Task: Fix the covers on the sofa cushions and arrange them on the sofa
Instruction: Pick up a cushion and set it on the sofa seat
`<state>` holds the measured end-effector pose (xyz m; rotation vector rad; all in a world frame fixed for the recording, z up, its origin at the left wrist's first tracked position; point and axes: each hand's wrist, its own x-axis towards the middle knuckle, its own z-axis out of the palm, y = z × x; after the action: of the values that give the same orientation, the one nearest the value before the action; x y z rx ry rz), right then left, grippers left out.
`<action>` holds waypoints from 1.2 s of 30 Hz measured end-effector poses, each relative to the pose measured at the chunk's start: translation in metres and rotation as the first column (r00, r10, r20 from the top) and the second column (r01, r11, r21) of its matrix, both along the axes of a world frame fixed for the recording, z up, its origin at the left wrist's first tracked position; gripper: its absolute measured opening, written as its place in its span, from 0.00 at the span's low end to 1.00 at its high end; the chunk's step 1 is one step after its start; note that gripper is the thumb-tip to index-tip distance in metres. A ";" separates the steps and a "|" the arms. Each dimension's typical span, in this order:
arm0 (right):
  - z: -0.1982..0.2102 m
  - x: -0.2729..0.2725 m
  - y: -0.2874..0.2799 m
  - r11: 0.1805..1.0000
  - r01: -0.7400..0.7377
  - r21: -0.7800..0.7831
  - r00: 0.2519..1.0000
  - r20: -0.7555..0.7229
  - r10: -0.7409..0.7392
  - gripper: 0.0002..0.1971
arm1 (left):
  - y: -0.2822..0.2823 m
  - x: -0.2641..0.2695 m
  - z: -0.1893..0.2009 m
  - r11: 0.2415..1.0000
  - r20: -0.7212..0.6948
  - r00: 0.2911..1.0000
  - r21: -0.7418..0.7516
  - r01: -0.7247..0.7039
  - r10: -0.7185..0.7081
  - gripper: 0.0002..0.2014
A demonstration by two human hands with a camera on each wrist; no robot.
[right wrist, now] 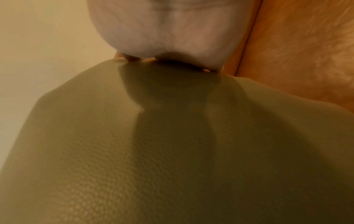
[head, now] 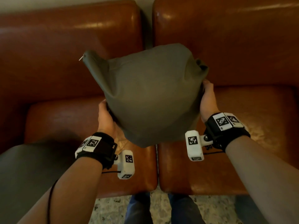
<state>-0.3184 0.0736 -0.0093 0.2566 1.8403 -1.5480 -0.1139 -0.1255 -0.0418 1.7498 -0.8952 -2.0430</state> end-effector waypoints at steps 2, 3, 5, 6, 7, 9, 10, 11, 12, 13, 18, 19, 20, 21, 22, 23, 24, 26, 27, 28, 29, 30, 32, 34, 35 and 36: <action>0.000 -0.003 -0.005 1.000 -0.009 -0.015 1.000 -0.007 0.009 0.21 | -0.007 -0.005 0.002 1.000 0.037 0.999 -0.028 0.004 -0.003 0.24; -0.002 -0.003 -0.007 1.000 -0.012 -0.008 1.000 -0.015 0.012 0.21 | -0.012 -0.005 -0.002 1.000 0.059 0.998 -0.030 0.005 -0.003 0.28; -0.005 -0.004 -0.009 1.000 -0.021 0.012 0.999 -0.043 0.022 0.23 | -0.018 -0.005 -0.011 1.000 0.094 0.995 -0.028 -0.012 0.015 0.34; -0.006 -0.003 -0.009 0.999 -0.028 0.020 0.998 -0.054 0.029 0.24 | -0.018 -0.004 -0.014 1.000 0.089 0.996 -0.022 -0.019 0.021 0.35; -0.007 -0.002 -0.008 0.999 -0.042 0.028 0.997 -0.062 0.044 0.26 | -0.015 -0.005 -0.009 1.000 0.086 0.996 -0.021 -0.011 0.013 0.35; -0.006 0.000 -0.009 0.994 -0.094 0.050 0.991 -0.089 0.098 0.28 | -0.005 -0.005 0.000 0.999 0.085 0.996 -0.033 -0.018 0.020 0.33; -0.004 0.000 -0.012 0.989 -0.133 0.061 0.985 -0.103 0.139 0.28 | -0.001 -0.001 -0.001 0.999 0.084 0.996 -0.030 -0.037 0.040 0.31; -0.001 0.001 -0.015 0.981 -0.177 0.074 0.976 -0.118 0.184 0.28 | 0.002 0.004 -0.004 0.998 0.081 0.995 -0.023 -0.057 0.059 0.30; 0.002 0.001 -0.019 0.971 -0.219 0.091 0.963 -0.141 0.230 0.28 | 0.007 0.009 -0.007 0.998 0.065 0.996 0.001 -0.069 0.068 0.32; 0.005 0.000 -0.023 0.959 -0.260 0.112 0.946 -0.170 0.276 0.30 | 0.011 0.015 -0.012 0.996 0.049 0.996 0.037 -0.076 0.074 0.35; 0.021 0.000 -0.045 0.840 -0.469 0.274 0.772 -0.335 0.541 0.33 | 0.025 0.031 -0.023 0.985 0.064 0.996 0.161 -0.064 0.055 0.25; 0.023 0.003 -0.049 0.811 -0.500 0.303 0.725 -0.366 0.584 0.33 | 0.027 0.034 -0.024 0.984 0.123 0.991 0.168 -0.064 0.043 0.23; 0.023 0.006 -0.052 0.784 -0.523 0.333 0.677 -0.397 0.620 0.33 | 0.030 0.036 -0.024 0.986 0.195 0.981 0.158 -0.053 0.021 0.21; 0.023 0.010 -0.055 0.754 -0.539 0.375 0.629 -0.416 0.657 0.31 | 0.030 0.039 -0.026 0.990 0.257 0.966 0.131 -0.050 0.015 0.19; 0.023 0.014 -0.058 0.726 -0.543 0.422 0.588 -0.427 0.687 0.30 | 0.031 0.041 -0.024 0.994 0.304 0.952 0.096 -0.058 0.026 0.17; 0.022 0.018 -0.060 0.709 -0.534 0.460 0.558 -0.438 0.705 0.30 | 0.030 0.041 -0.022 0.997 0.340 0.940 0.047 -0.057 0.038 0.16; 0.021 0.021 -0.062 0.700 -0.521 0.488 0.535 -0.452 0.714 0.30 | 0.028 0.041 -0.018 0.999 0.384 0.922 -0.038 -0.034 0.046 0.16; 0.015 0.023 -0.062 0.698 -0.498 0.515 0.517 -0.470 0.715 0.31 | 0.021 0.034 0.002 0.928 0.507 0.858 -0.350 0.125 0.076 0.21; 0.012 0.024 -0.061 0.699 -0.494 0.517 0.522 -0.467 0.714 0.31 | 0.016 0.029 0.016 0.812 0.517 0.845 -0.547 0.204 0.136 0.23; 0.009 0.024 -0.060 0.700 -0.494 0.516 0.528 -0.462 0.713 0.31 | 0.012 0.019 0.031 0.643 0.499 0.852 -0.707 0.295 0.159 0.25; 0.007 0.025 -0.057 0.702 -0.492 0.515 0.526 -0.467 0.711 0.31 | 0.006 0.006 0.041 0.462 0.504 0.858 -0.787 0.408 0.100 0.27; 0.007 0.026 -0.054 0.708 -0.487 0.511 0.524 -0.478 0.705 0.30 | 0.002 -0.011 0.046 0.321 0.550 0.835 -0.788 0.526 -0.018 0.29; 0.004 0.030 -0.044 0.772 -0.426 0.472 0.559 -0.534 0.635 0.28 | -0.003 -0.045 0.045 0.236 0.677 0.694 -0.653 0.720 -0.247 0.34; -0.009 0.036 -0.025 0.893 -0.169 0.418 0.711 -0.575 0.404 0.27 | -0.005 -0.064 0.041 0.305 0.685 0.637 -0.560 0.771 -0.353 0.37; -0.017 0.038 -0.012 0.921 0.011 0.389 0.816 -0.536 0.217 0.27 | -0.006 -0.066 0.038 0.328 0.668 0.650 -0.561 0.760 -0.362 0.37; -0.029 0.041 0.003 0.911 0.172 0.374 0.905 -0.425 0.004 0.29 | -0.006 -0.063 0.036 0.343 0.651 0.667 -0.573 0.745 -0.362 0.37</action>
<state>-0.2775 0.0768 -0.0386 0.2056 2.5247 -1.3338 -0.1771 -0.1320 -0.0059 1.3569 -2.4355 -1.0353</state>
